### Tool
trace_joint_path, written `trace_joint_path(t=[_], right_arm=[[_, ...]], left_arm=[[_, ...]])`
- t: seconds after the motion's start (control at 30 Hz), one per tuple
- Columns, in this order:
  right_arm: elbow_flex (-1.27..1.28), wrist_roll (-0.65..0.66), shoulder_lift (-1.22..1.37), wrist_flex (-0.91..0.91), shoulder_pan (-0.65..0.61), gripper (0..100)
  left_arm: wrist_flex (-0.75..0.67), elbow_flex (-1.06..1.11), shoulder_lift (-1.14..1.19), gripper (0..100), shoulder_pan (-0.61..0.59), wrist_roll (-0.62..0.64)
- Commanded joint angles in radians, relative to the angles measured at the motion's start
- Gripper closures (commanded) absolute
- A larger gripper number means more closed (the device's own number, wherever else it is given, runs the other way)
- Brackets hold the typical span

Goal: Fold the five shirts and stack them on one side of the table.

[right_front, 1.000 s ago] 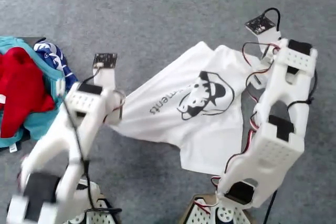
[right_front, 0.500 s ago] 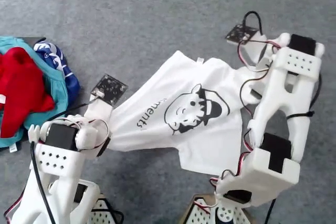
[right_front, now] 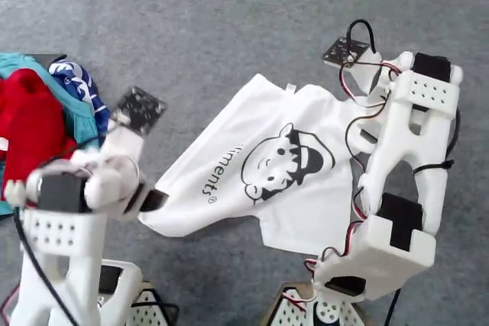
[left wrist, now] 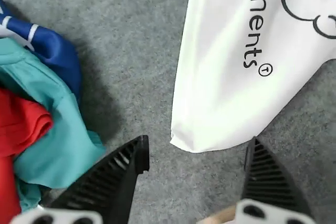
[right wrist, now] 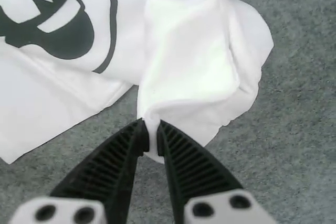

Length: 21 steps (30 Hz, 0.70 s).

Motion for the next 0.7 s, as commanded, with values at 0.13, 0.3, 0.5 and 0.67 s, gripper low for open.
trace_joint_path(t=[0.13, 0.3, 0.5, 0.67], right_arm=[[0.002, 0.011, 0.002, -0.051, -0.006, 98.5], [0.005, 0.005, 0.119, -0.164, 0.014, 98.5], [0.001, -0.199, 0.375, -0.471, 0.021, 98.5], [-0.058, -0.213, 0.433, -0.47, 0.017, 98.5]], left_arm=[[0.023, -0.619, 0.621, 73, 0.062, 0.359], [0.101, -1.096, 1.106, 73, 0.202, 0.476], [0.092, -1.666, 1.553, 73, 0.214, 0.658], [-0.015, -2.068, 1.88, 73, 0.24, 0.698]])
